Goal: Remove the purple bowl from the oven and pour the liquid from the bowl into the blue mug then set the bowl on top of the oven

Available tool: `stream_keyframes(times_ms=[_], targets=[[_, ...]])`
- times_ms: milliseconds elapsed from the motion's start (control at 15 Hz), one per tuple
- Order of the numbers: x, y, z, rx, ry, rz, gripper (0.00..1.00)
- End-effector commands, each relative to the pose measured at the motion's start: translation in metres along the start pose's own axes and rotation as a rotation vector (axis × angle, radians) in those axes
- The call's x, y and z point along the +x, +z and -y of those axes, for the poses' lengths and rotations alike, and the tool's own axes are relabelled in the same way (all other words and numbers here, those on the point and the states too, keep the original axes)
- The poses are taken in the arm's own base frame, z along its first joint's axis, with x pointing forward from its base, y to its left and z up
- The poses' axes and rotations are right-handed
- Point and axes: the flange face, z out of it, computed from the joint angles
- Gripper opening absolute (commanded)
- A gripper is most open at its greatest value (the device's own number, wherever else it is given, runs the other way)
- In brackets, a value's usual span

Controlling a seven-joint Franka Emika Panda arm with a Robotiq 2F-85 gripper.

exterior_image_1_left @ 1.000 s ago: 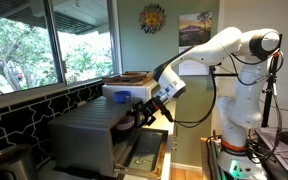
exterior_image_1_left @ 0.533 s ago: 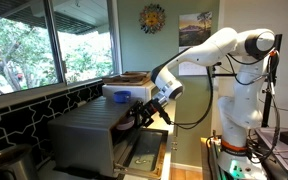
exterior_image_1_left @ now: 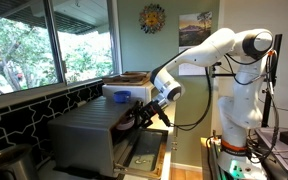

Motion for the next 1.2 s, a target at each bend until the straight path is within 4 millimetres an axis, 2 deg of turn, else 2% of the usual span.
stream_keyframes(times_ms=[0, 67, 133, 200, 467, 667, 733, 800, 867, 933, 1000, 1067, 1133], targets=[[0.0043, 0.0061, 0.0008, 0.004, 0.012, -0.034, 0.65], [0.005, 0.0061, 0.0006, 0.006, 0.014, -0.039, 0.64], [0.0062, 0.0061, 0.0016, 0.011, 0.015, -0.045, 0.57], [0.0072, 0.0051, 0.004, 0.017, 0.014, -0.052, 0.59], [0.0076, 0.0043, 0.0046, 0.025, 0.008, -0.064, 0.56], [0.0078, 0.0039, 0.0054, 0.03, 0.003, -0.068, 0.45], [0.008, 0.0032, 0.0064, 0.033, 0.002, -0.069, 0.35], [0.0079, 0.0029, 0.0063, 0.033, 0.0, -0.07, 0.35], [0.0081, 0.0022, 0.0078, 0.036, -0.005, -0.069, 0.27], [0.0081, 0.0019, 0.0075, 0.035, -0.007, -0.069, 0.26], [0.008, 0.0015, 0.0078, 0.036, -0.009, -0.068, 0.29], [0.0078, 0.0007, 0.0068, 0.032, -0.01, -0.068, 0.21], [0.0074, 0.0002, 0.0075, 0.033, -0.012, -0.066, 0.24]])
